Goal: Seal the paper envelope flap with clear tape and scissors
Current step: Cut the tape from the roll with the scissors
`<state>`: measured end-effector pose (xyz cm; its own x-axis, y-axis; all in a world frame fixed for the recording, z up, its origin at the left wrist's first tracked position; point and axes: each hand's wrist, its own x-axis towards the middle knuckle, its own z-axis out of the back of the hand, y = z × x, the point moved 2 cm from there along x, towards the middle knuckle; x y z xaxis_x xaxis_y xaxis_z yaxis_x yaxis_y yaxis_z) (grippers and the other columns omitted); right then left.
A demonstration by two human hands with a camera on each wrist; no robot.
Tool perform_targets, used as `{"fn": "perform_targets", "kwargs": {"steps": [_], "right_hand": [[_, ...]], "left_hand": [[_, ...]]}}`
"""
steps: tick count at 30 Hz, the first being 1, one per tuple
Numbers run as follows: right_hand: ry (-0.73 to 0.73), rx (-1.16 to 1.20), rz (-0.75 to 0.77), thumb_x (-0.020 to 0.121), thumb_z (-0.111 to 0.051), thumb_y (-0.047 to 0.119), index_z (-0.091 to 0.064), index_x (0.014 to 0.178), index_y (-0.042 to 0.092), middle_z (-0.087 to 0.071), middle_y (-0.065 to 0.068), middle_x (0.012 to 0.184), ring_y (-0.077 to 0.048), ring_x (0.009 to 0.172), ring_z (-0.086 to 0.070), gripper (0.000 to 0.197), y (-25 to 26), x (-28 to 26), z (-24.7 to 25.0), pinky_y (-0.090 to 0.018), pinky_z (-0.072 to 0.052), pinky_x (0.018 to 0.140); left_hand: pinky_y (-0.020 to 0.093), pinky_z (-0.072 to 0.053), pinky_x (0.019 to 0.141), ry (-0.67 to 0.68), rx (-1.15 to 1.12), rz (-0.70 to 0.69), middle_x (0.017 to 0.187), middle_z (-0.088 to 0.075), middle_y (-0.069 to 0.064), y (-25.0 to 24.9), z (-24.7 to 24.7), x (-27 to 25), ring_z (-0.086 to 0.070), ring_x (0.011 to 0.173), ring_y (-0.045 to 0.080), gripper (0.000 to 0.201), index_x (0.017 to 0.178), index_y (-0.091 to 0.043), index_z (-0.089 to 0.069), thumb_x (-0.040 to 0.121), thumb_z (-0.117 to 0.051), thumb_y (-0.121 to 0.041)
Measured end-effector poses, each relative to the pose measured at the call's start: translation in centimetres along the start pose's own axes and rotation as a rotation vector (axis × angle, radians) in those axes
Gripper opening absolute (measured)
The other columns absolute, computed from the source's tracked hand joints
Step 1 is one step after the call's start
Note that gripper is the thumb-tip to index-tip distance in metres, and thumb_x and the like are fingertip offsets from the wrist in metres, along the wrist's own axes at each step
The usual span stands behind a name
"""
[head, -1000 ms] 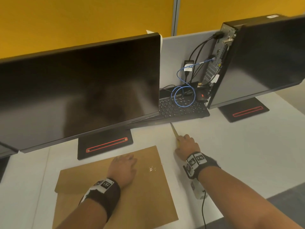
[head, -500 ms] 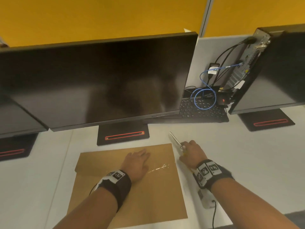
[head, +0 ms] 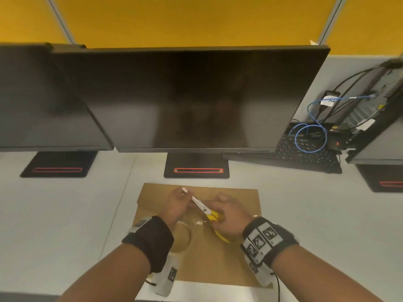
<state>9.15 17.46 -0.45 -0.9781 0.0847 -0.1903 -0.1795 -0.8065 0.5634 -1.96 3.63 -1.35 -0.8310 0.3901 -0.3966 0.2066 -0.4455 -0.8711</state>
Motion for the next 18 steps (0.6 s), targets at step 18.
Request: {"fn": "perform_targets", "kwargs": {"steps": [18], "right_hand": [[0.130,-0.056,-0.208,0.084,-0.052,0.014,-0.043,0.133,0.023,-0.048,-0.006,0.123,-0.032,0.099,-0.059,0.050,-4.4,-1.7,-1.9,-0.033,-0.047,0.080]], "left_hand": [[0.039,-0.041,0.095,0.254,0.962,-0.111,0.112,-0.057,0.000,0.7,0.5,-3.3,-0.054,0.105,0.023,0.067,0.114,-0.021,-0.049,0.071,-0.058,-0.072]]}}
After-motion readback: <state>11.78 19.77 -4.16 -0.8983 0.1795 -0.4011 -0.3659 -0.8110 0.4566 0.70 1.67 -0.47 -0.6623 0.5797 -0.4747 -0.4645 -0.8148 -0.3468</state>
